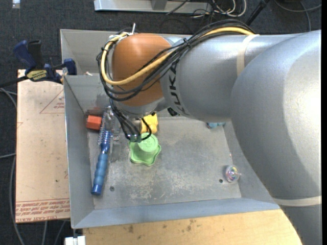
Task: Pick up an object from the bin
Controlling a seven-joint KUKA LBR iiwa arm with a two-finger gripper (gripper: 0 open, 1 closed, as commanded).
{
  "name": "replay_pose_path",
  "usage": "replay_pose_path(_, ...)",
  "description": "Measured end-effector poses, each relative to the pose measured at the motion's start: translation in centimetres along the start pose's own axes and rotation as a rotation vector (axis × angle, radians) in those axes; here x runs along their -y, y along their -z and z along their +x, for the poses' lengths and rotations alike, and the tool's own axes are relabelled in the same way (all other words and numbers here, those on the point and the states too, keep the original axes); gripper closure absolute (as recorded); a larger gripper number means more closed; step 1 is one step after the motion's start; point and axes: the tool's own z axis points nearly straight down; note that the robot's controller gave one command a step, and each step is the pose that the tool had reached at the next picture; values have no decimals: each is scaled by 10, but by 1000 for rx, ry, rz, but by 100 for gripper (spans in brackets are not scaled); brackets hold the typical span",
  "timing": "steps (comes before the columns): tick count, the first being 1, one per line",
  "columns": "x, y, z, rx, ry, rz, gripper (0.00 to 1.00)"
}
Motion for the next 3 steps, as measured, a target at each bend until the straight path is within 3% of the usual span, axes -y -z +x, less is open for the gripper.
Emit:
replay_pose_path(1,-6,-93,21,7,602,0,0)
replay_pose_path(2,-5,-92,20,7,600,1,100)
replay_pose_path(3,-8,78,8,18,622,1,100)
